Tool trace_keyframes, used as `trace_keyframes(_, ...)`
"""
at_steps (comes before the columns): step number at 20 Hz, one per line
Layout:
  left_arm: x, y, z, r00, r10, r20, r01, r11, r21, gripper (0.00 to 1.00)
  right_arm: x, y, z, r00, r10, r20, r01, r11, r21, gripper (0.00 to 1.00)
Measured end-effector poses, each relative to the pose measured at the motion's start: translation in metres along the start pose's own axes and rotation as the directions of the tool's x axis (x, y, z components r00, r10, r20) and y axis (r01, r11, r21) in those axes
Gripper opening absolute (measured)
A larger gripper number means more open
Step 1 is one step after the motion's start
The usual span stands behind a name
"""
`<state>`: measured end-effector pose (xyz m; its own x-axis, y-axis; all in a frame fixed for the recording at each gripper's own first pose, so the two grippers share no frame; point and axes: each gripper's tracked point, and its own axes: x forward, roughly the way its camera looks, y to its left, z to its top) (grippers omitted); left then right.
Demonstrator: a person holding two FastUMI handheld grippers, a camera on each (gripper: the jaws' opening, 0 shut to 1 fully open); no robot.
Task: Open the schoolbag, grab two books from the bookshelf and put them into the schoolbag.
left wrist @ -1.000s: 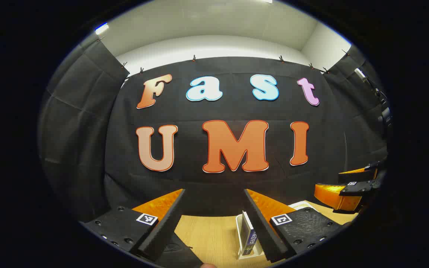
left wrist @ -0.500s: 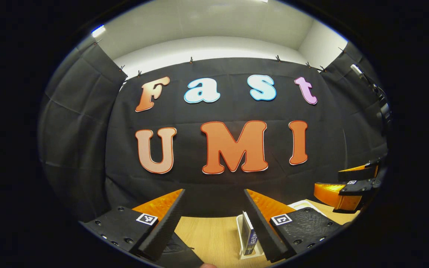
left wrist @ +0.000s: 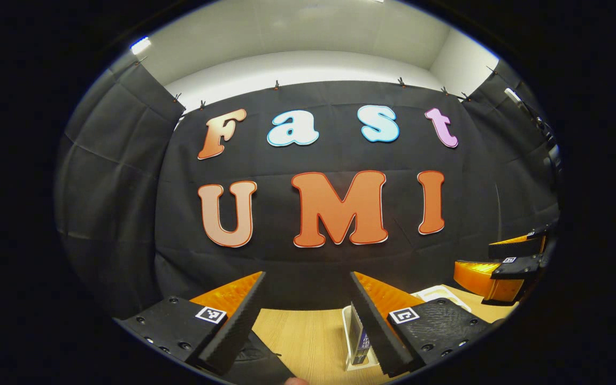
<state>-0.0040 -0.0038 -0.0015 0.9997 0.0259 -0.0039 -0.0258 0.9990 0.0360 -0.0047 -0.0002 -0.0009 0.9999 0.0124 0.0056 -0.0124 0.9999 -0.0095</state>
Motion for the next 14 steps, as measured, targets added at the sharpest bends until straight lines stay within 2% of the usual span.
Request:
trace_keyframes(6,-0.007,0.006,-0.012,1.0,0.007,-0.024,-0.005,0.998,0.07,0.94,-0.003,-0.004,-0.006,1.0,-0.004,-0.007,0.004,1.0,-0.007,0.97)
trace_keyframes(7,-0.008,0.006,-0.016,1.0,0.009,-0.029,-0.007,0.996,0.092,0.99,-0.004,-0.007,-0.007,1.0,-0.006,-0.01,0.006,1.0,-0.009,0.97)
trace_keyframes(8,-0.008,0.008,-0.019,0.999,0.013,-0.036,-0.008,0.993,0.117,0.96,-0.003,-0.009,-0.009,1.0,-0.01,-0.012,0.01,1.0,-0.011,0.97)
trace_keyframes(9,-0.01,0.008,-0.024,0.999,0.011,-0.043,-0.005,0.99,0.139,0.99,-0.003,-0.012,-0.011,1.0,-0.012,-0.017,0.012,1.0,-0.012,0.97)
trace_keyframes(10,-0.013,0.008,-0.029,0.998,0.012,-0.055,-0.003,0.987,0.162,0.96,-0.001,-0.014,-0.014,1.0,-0.014,-0.022,0.013,1.0,-0.011,0.97)
trace_keyframes(12,-0.017,0.009,-0.049,0.996,0.011,-0.091,0.009,0.977,0.214,0.99,0.003,-0.018,-0.02,0.999,-0.015,-0.038,0.014,1.0,-0.008,0.97)
trace_keyframes(14,-0.024,0.012,-0.071,0.991,0.014,-0.13,0.025,0.957,0.289,0.96,0.005,-0.023,-0.025,0.999,-0.014,-0.045,0.014,1.0,-0.012,0.97)
